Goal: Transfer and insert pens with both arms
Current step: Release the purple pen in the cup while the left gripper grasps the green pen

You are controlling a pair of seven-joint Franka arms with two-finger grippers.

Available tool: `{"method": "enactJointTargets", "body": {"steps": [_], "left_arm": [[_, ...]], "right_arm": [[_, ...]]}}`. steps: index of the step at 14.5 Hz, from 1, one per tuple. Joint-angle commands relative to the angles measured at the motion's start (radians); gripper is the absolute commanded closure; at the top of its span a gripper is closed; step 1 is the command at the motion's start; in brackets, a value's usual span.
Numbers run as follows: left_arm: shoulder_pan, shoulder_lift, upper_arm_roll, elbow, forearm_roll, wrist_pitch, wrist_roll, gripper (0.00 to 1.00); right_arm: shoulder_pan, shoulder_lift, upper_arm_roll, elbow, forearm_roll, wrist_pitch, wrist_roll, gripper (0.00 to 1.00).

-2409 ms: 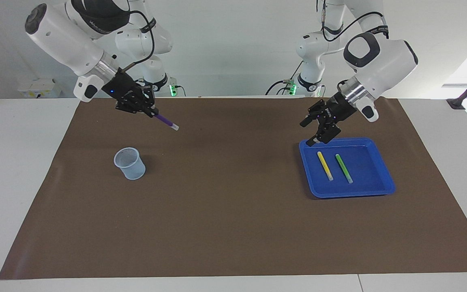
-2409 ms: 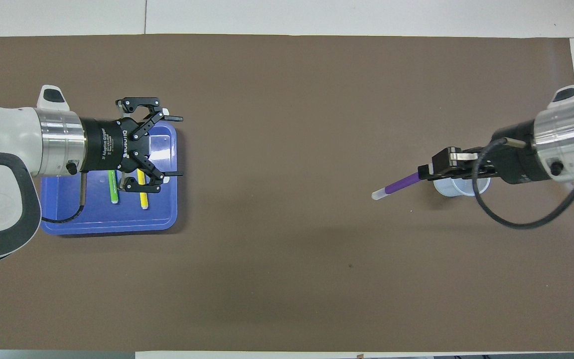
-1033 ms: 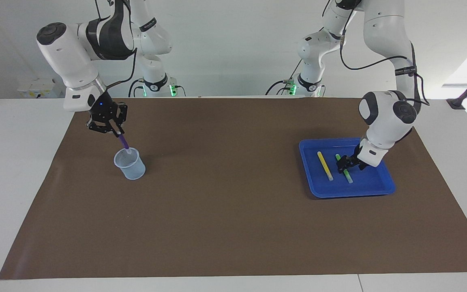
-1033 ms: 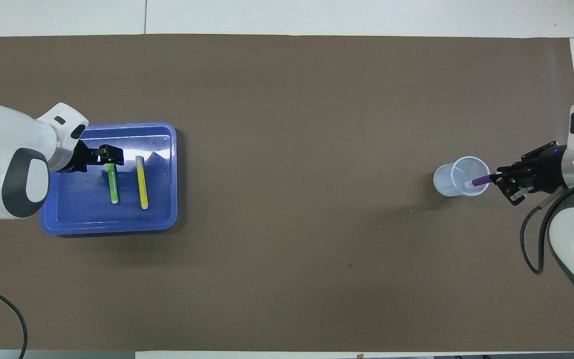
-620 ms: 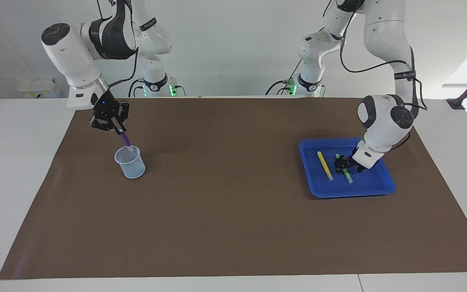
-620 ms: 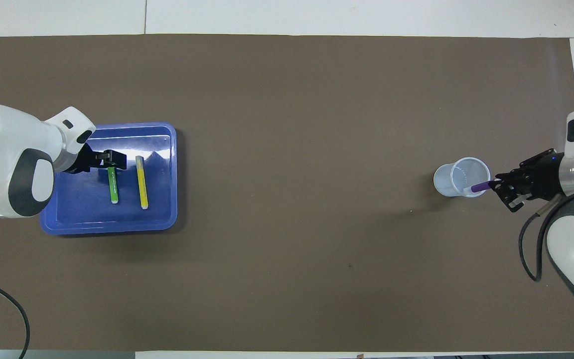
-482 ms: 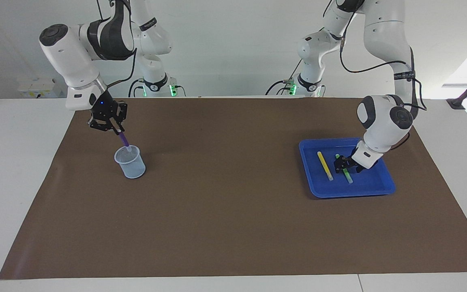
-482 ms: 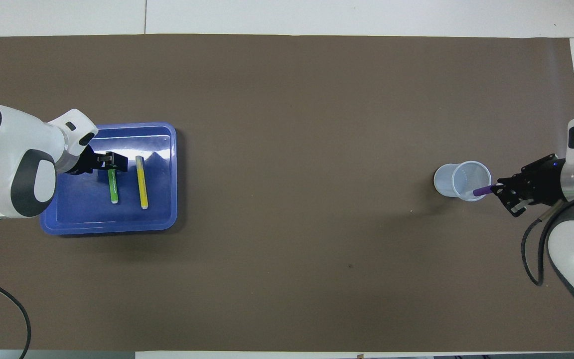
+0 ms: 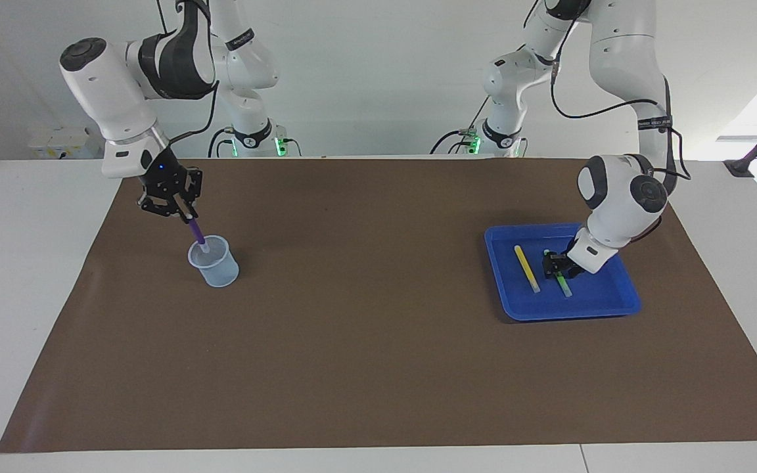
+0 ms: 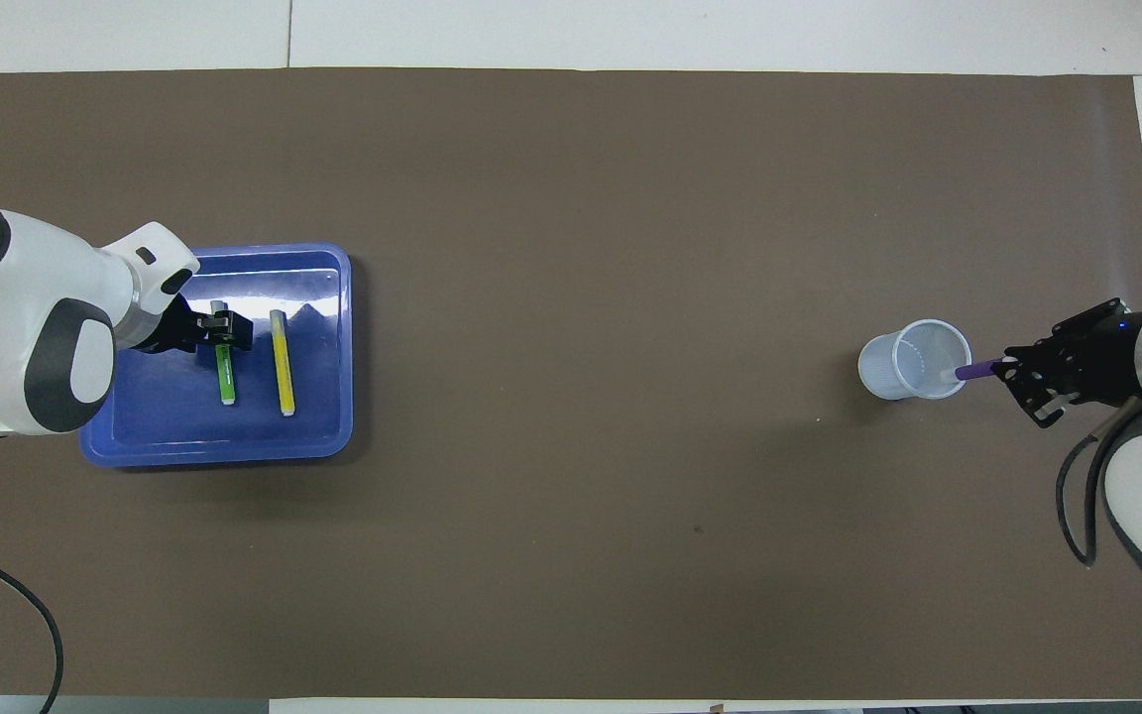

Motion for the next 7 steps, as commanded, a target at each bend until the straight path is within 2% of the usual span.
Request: {"method": "enactJointTargets", "body": {"steps": [1,2,3,4,5,7], "left_arm": [[-0.004,0.001,0.003,0.0,0.022,-0.01,0.002,0.76],[-0.004,0.001,0.005,0.004,0.022,-0.015,0.002,0.92],[-0.002,0.002,0.003,0.009,0.024,-0.018,0.002,1.0],[-0.004,0.003,0.005,0.012,0.022,-0.019,0.002,1.0],[-0.002,0.003,0.003,0.015,0.022,-0.021,0.002,1.0],[-0.002,0.006,0.003,0.037,0.022,-0.042,0.001,1.0]], "right_arm": [[0.004,-0.001,0.003,-0.022,0.027,0.022,-0.03,1.0],[-0.001,0.0,0.003,-0.022,0.026,0.023,-0.046,1.0],[-0.007,-0.001,0.003,-0.027,0.026,0.022,-0.055,1.0],[-0.01,-0.001,0.002,-0.031,0.026,0.025,-0.056,0.97],[-0.01,-0.001,0.002,-0.033,0.027,0.029,-0.067,0.88],[-0.006,-0.001,0.003,-0.032,0.026,0.039,-0.066,0.48]]}}
